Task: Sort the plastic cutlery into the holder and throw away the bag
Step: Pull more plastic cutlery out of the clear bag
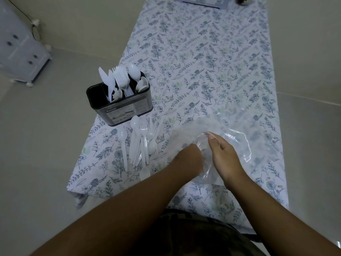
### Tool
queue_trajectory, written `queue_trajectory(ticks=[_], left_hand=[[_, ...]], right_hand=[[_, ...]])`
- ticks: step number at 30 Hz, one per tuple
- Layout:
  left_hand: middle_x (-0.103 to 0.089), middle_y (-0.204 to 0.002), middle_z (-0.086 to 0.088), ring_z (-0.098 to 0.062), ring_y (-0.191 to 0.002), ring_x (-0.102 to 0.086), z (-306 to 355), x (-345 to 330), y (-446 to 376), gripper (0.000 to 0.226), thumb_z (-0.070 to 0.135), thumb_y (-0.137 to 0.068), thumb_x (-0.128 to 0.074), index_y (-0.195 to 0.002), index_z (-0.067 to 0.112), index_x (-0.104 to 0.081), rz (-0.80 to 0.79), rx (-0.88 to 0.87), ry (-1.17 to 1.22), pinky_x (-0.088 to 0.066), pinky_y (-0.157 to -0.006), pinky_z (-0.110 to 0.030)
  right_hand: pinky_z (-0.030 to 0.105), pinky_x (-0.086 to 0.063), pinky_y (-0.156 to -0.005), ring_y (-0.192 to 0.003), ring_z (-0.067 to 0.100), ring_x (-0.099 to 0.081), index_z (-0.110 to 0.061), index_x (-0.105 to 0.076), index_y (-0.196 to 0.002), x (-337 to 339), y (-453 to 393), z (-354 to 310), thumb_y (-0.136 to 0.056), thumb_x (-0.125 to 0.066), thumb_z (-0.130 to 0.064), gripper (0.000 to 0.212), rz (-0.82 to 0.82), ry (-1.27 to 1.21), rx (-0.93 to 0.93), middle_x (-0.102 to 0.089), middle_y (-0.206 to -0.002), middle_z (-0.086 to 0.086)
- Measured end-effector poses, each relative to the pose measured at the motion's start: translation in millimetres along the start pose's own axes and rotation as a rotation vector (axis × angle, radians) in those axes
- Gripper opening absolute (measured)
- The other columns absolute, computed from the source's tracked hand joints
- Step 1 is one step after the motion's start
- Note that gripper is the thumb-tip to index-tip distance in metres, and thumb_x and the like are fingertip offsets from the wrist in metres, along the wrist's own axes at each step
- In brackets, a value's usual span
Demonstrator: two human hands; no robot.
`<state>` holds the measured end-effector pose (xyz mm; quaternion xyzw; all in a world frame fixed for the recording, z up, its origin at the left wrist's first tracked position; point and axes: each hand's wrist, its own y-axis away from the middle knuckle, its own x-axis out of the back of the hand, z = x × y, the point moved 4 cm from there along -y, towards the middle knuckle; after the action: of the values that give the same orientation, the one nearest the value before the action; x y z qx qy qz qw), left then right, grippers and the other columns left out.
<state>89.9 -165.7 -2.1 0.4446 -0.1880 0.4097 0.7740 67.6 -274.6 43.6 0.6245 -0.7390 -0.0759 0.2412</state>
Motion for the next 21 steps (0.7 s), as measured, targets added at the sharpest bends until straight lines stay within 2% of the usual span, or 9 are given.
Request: queue_trajectory(ticks=[2,4,7,8,12,15,16,18,21], left_hand=[[-0.059,-0.118,-0.01,-0.023,-0.106,-0.061,-3.9,5.2,7.8,0.022,0.009,-0.097,-0.051,-0.118,0.007,-0.054,-0.004,-0.011,0.018,-0.047,-0.083,-0.026],[-0.061,-0.103,-0.005,-0.017,-0.093,-0.061,-13.3,12.1,18.6,0.021,0.008,-0.096,-0.052,-0.117,0.007,-0.052,0.0,-0.02,0.05,-0.048,-0.074,-0.02],[-0.048,-0.08,0.007,-0.003,-0.07,-0.048,-36.5,25.1,43.8,0.01,0.013,-0.101,-0.048,-0.109,0.008,-0.051,0.032,-0.013,0.023,-0.035,-0.052,-0.011],[-0.048,-0.079,0.007,-0.002,-0.069,-0.047,-45.7,28.8,53.8,0.008,0.016,-0.103,-0.046,-0.105,0.01,-0.05,0.044,0.003,0.02,-0.035,-0.052,-0.013],[-0.05,-0.083,0.005,-0.006,-0.073,-0.05,-80.4,41.7,92.7,0.013,0.031,-0.106,-0.039,-0.097,0.021,-0.041,0.088,0.092,0.066,-0.038,-0.06,-0.025],[-0.049,-0.083,0.006,-0.005,-0.073,-0.049,-103.0,44.9,110.4,0.015,0.034,-0.105,-0.039,-0.101,0.02,-0.044,0.136,0.135,0.108,-0.038,-0.062,-0.024],[-0.049,-0.085,0.008,-0.006,-0.077,-0.05,-109.1,45.5,115.7,0.016,0.034,-0.105,-0.039,-0.106,0.019,-0.045,0.149,0.155,0.128,-0.039,-0.066,-0.025],[-0.05,-0.089,0.007,-0.008,-0.082,-0.051,-119.0,47.0,124.6,0.018,0.034,-0.105,-0.04,-0.108,0.017,-0.046,0.182,0.187,0.176,-0.041,-0.073,-0.028],[-0.054,-0.086,-0.001,-0.011,-0.077,-0.053,-127.0,52.7,127.0,0.02,0.034,-0.105,-0.041,-0.095,0.017,-0.045,0.257,0.218,0.219,-0.045,-0.07,-0.032]], right_hand=[[0.017,-0.036,-0.103,-0.122,-0.004,-0.051,-0.032,-0.067,-0.131,-0.5,-1.2,-2.9,-0.108,-0.044,-0.033,0.033,-0.003,0.01,0.008,-0.06,-0.124,-0.025],[0.017,-0.04,-0.1,-0.124,-0.002,-0.052,-0.034,-0.066,-0.132,1.1,-3.9,-5.3,-0.108,-0.042,-0.034,0.034,0.002,0.015,0.009,-0.06,-0.13,-0.021],[0.035,-0.032,-0.119,-0.141,0.004,-0.041,-0.045,-0.061,-0.135,3.1,-9.2,-5.5,-0.107,-0.041,-0.043,0.035,-0.035,0.145,0.053,-0.047,-0.154,-0.014],[0.037,-0.027,-0.122,-0.147,0.006,-0.034,-0.049,-0.058,-0.137,2.1,-10.8,-5.6,-0.107,-0.04,-0.046,0.035,-0.057,0.181,0.063,-0.04,-0.16,-0.012],[0.026,-0.014,-0.116,-0.155,0.009,-0.015,-0.048,-0.048,-0.146,-14.4,-12.0,-5.4,-0.108,-0.042,-0.038,0.04,-0.211,0.352,0.128,-0.018,-0.169,-0.009],[0.03,0.001,-0.12,-0.158,0.018,0.003,-0.042,-0.037,-0.153,-30.8,-13.9,3.5,-0.107,-0.047,-0.03,0.049,-0.302,0.582,0.243,-0.002,-0.171,-0.003],[0.033,0.005,-0.121,-0.157,0.02,0.007,-0.042,-0.033,-0.155,-36.0,-15.3,8.6,-0.107,-0.047,-0.028,0.052,-0.336,0.653,0.273,0.003,-0.171,-0.002],[0.051,0.004,-0.126,-0.157,0.023,0.012,-0.046,-0.025,-0.156,-45.6,-19.7,20.3,-0.106,-0.047,-0.026,0.059,-0.411,0.752,0.286,0.01,-0.17,-0.002],[0.067,0.0,-0.122,-0.157,0.02,0.013,-0.049,-0.025,-0.156,-51.8,-23.7,37.6,-0.104,-0.046,-0.042,0.057,-0.495,0.933,0.182,0.01,-0.171,-0.008]])
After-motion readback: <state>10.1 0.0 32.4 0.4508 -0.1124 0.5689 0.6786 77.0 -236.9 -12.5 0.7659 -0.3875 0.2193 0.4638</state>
